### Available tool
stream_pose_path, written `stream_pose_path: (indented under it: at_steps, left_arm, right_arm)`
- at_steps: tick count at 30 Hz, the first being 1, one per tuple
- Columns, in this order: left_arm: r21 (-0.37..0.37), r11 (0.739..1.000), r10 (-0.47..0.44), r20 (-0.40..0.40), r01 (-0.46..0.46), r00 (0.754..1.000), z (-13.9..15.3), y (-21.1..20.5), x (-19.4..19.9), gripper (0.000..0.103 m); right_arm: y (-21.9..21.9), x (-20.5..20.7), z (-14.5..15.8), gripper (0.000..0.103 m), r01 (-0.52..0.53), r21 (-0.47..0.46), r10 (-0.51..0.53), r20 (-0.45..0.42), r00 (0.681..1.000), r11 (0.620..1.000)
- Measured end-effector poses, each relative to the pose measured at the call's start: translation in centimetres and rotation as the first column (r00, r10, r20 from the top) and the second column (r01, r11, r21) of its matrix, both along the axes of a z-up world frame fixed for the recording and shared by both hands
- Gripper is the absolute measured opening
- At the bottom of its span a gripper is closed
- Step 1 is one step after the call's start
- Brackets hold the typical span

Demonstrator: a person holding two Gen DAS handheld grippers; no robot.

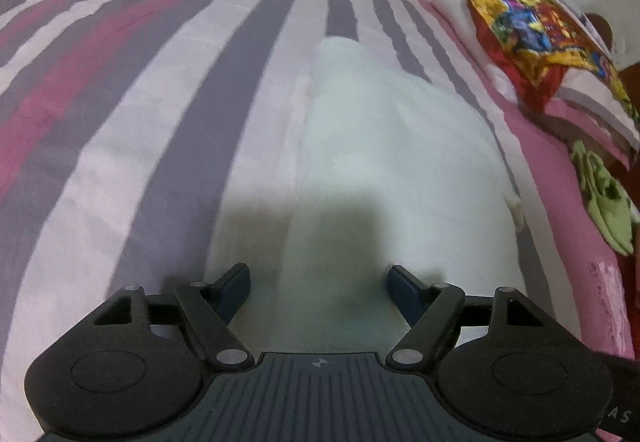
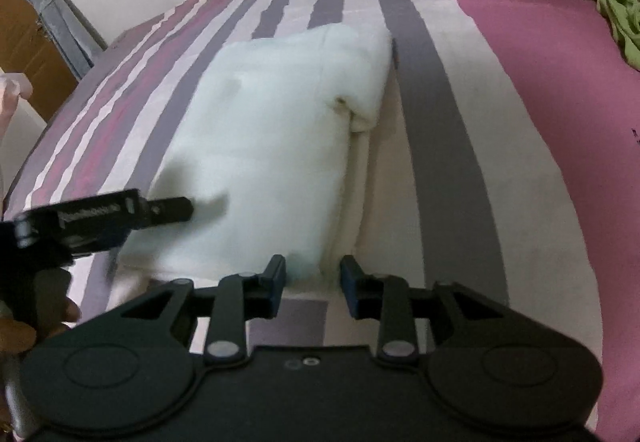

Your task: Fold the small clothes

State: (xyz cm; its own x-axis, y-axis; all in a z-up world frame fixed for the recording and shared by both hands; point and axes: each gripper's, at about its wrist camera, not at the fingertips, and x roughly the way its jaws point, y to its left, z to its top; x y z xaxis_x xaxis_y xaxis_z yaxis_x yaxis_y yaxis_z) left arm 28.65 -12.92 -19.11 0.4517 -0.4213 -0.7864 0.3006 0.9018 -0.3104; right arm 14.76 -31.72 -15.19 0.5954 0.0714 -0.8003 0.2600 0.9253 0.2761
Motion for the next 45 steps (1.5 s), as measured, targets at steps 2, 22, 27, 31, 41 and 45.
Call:
stream_pose_path:
  at_steps: [2,22,27,31,41,45]
  left_arm:
    - [0.001,1.0,-0.003,-0.003,0.003,1.0,0.1,-0.4,-0.2,0.075]
    - [-0.002,0.999,-0.044,-0.022,0.044,0.999,1.1,-1.1,-0.8,0.075]
    - [0.012,0.999,-0.043,-0.011,0.043,0.999,2.1,-1.2,-0.4,0.075]
    - [0.033,0.998,-0.047,0.019,0.046,0.999,2.8,-1.4,0.3,0.075]
    - [0.036,0.999,-0.027,0.023,0.026,0.999,2.4,-2.2,4.1,0.075]
    - [0.022,1.0,-0.013,0.007,0.013,1.0,1.6,-2.6,5.8,0.075]
  right_arm:
    - [0.5,-0.1,0.5,0.029,-0.001,-0.022,0.001,0.013,1.0,1.0]
    - [0.6,-0.9,1.0,0.032,0.028,-0.074,-0.026,0.03,0.999,0.997]
    - [-0.1,-0.6,1.8,0.043,0.061,-0.034,-0.058,0.068,0.996,0.998]
    - [0.0,0.1,2.1,0.052,0.069,-0.047,-0.065,0.076,0.995,0.997]
    - [-1.3,3.1,1.3,0.07,0.09,-0.044,-0.086,0.083,0.993,0.995]
    - [-2.9,5.0,0.5,0.073,0.114,-0.003,-0.113,0.077,0.991,0.994]
